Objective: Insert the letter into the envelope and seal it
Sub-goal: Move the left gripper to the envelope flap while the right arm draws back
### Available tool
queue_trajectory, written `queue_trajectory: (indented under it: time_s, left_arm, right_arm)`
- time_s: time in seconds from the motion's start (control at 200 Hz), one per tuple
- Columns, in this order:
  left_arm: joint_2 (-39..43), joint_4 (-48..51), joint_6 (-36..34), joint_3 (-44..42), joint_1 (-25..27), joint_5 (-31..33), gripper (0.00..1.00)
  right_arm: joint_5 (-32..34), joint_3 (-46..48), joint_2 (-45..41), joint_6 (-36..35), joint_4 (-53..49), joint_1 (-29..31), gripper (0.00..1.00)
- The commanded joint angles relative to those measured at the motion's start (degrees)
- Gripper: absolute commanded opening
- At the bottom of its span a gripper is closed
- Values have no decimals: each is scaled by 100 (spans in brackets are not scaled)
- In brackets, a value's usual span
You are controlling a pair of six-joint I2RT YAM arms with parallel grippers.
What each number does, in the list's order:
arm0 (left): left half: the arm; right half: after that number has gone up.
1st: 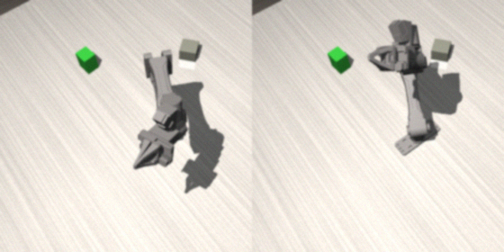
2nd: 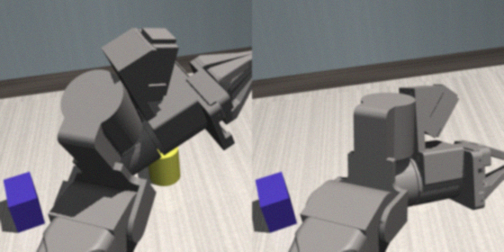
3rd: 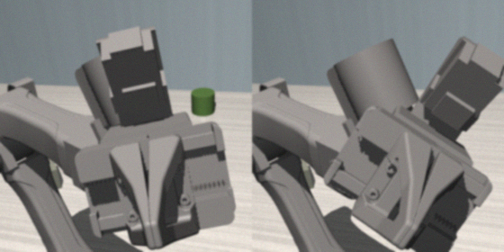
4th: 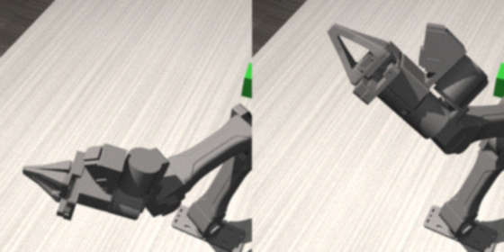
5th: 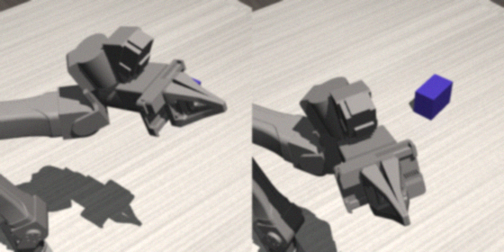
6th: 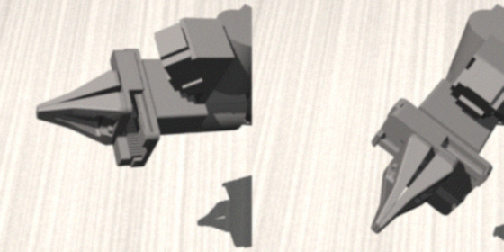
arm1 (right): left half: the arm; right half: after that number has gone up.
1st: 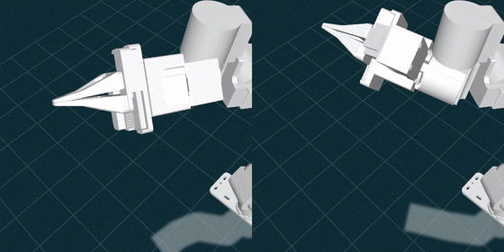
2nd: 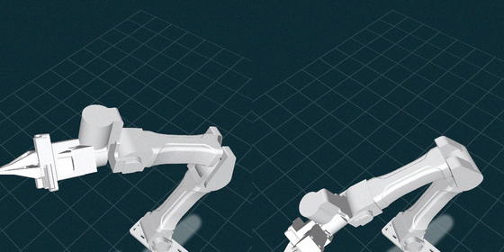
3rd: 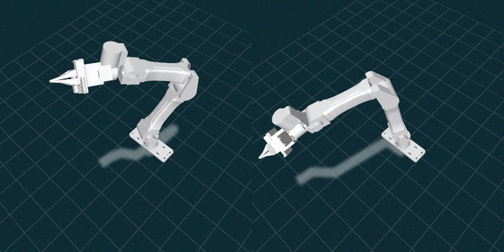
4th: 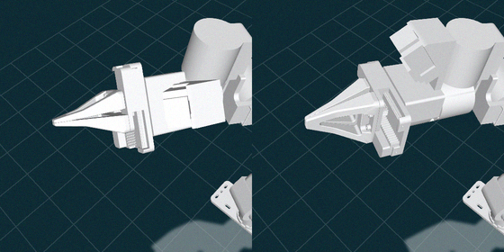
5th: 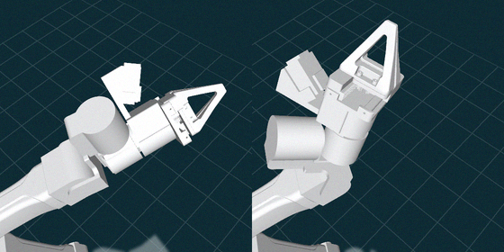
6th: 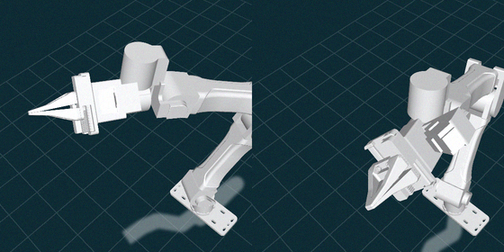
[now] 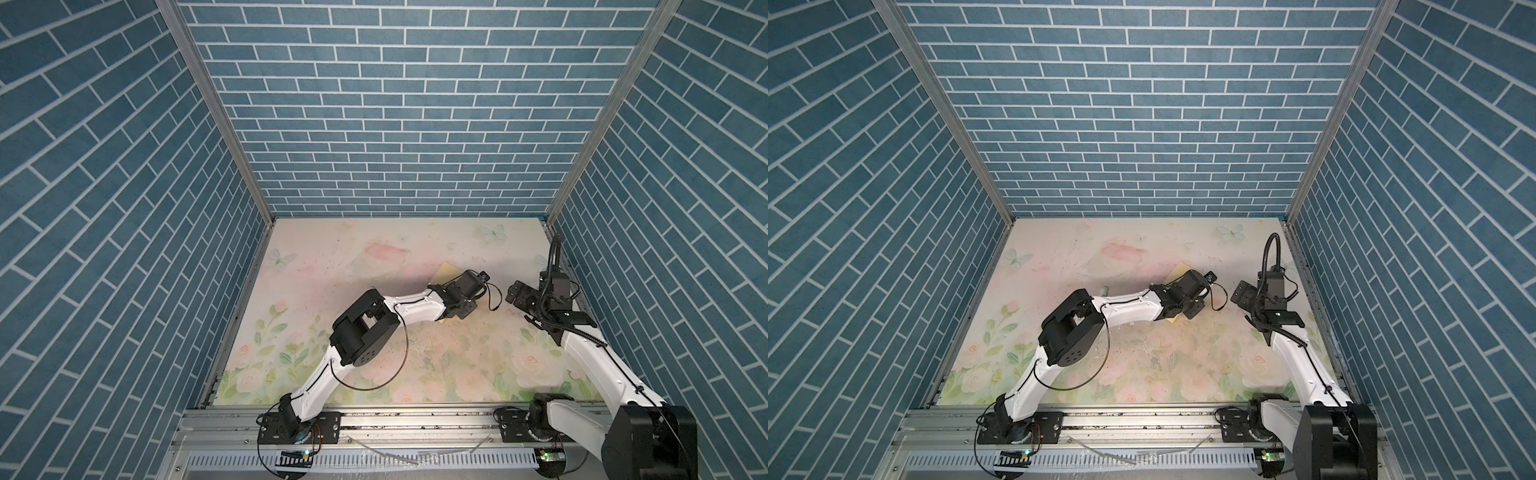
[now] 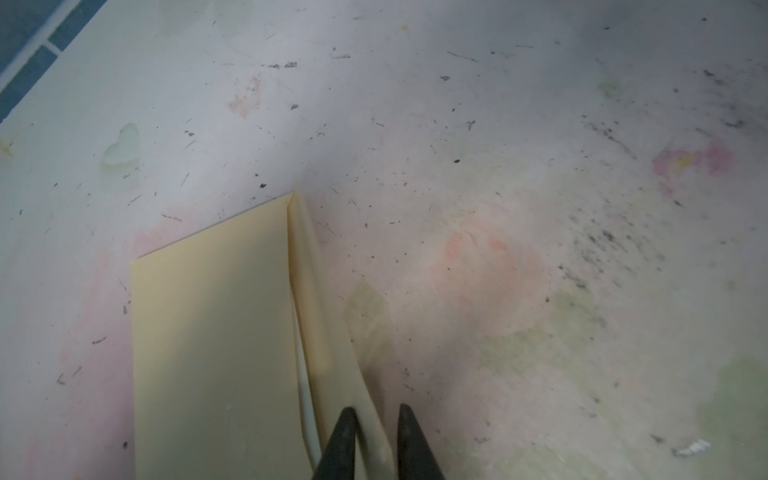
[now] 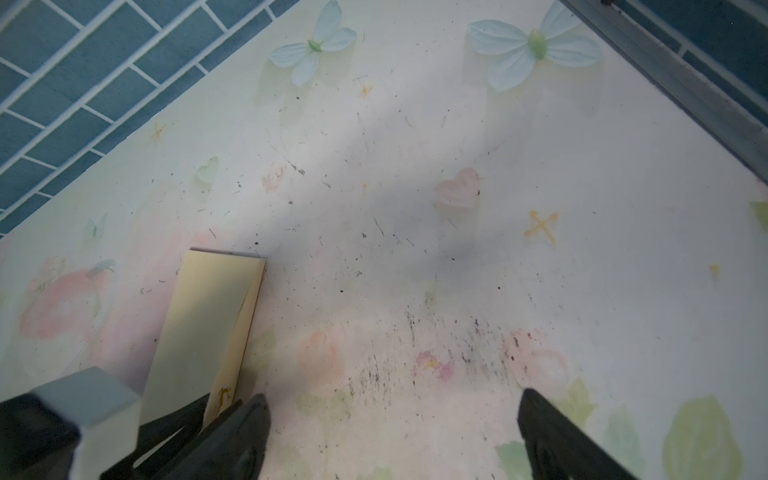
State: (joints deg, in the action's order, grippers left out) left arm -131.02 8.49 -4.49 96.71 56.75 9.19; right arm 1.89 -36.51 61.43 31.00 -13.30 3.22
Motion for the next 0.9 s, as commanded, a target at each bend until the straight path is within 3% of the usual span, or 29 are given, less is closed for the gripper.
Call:
queue_trajectory:
  time_s: [0.0,0.27,0.555,0.895]
  left_arm:
    - [569,-383,-871,-427,-14,-278,16]
    - [1628,-644,-2783,-1300,-172,-1330,0]
    - [2525,-1027,-4369,-2361,-629,-2738,0]
    - [2728,-2090,-4719,-3632,-735,-2847,0]
  right_arm:
    - [-153,105,-138,-187,18,-48,93]
    - [-357,108,-212,-310,-26,-66,93]
    - [-659,75,-198,-383,-50,-67,93]
    - [-1313,65,56,-493,56,-68,92]
